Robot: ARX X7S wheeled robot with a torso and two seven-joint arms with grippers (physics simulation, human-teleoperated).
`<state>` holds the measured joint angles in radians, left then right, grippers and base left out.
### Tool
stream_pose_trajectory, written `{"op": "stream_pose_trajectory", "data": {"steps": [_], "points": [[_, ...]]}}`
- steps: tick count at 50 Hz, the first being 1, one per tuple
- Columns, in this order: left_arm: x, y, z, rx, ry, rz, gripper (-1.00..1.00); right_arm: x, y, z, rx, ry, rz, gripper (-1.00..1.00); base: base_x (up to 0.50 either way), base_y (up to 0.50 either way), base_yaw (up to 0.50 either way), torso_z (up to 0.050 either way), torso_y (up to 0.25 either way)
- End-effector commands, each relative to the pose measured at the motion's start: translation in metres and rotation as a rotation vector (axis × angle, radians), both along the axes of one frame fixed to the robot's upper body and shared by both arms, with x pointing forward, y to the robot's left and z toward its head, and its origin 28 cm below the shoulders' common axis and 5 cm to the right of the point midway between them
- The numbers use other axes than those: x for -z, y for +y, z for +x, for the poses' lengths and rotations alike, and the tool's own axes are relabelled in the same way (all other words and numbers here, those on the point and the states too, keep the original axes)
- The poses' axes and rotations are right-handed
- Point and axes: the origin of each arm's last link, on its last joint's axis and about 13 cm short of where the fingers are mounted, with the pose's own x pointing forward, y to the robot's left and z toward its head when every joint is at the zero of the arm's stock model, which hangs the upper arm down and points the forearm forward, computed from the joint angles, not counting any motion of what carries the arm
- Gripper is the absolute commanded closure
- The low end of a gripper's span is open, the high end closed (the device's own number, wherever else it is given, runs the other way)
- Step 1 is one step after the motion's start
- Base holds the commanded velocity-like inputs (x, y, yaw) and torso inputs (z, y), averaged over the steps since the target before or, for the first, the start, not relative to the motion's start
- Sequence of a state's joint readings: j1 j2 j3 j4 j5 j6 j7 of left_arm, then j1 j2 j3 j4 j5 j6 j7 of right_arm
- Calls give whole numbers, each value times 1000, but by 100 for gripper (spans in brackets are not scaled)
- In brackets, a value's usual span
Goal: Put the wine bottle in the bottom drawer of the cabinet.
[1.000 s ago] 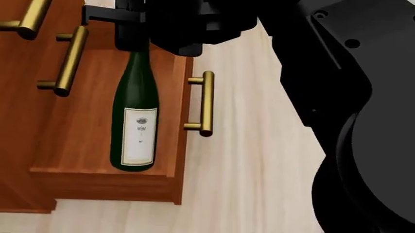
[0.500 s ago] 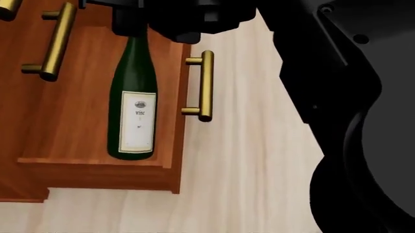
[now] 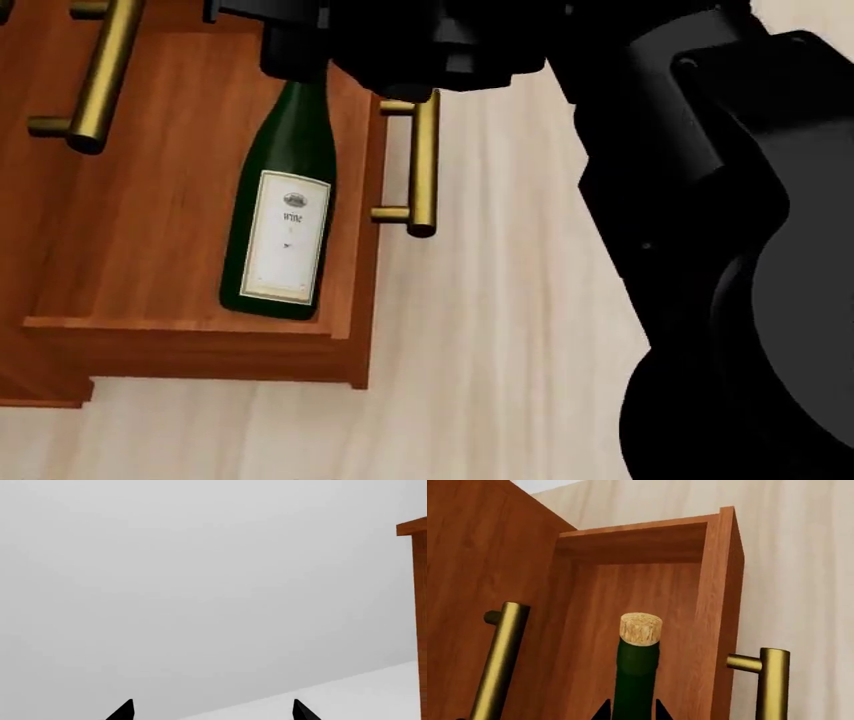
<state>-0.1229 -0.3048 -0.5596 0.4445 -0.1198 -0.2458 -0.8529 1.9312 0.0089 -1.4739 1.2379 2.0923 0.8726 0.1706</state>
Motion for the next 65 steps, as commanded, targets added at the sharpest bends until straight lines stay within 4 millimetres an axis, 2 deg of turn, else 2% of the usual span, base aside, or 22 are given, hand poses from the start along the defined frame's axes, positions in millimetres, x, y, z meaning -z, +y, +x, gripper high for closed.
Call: {"op": "stream_pose_trajectory", "data": {"steps": [1, 10, 11, 14, 65], "points": [[-8, 0, 1, 0, 7, 7, -100, 49, 3, 3, -17, 124, -182, 100, 0, 0, 0, 0, 0], [-7, 0, 1, 1, 10, 12, -100, 60, 5, 4, -26, 136, -182, 100, 0, 0, 0, 0, -2], [3, 0, 1, -2, 13, 14, -100, 61, 5, 4, -26, 137, -183, 100, 0, 0, 0, 0, 0], [9, 0, 1, -3, 15, 16, -100, 64, 5, 5, -31, 142, -178, 100, 0, 0, 0, 0, -3], [10, 0, 2, 4, 24, 35, -100, 86, 2, 8, 17, 194, -194, 100, 0, 0, 0, -1, -2]]}}
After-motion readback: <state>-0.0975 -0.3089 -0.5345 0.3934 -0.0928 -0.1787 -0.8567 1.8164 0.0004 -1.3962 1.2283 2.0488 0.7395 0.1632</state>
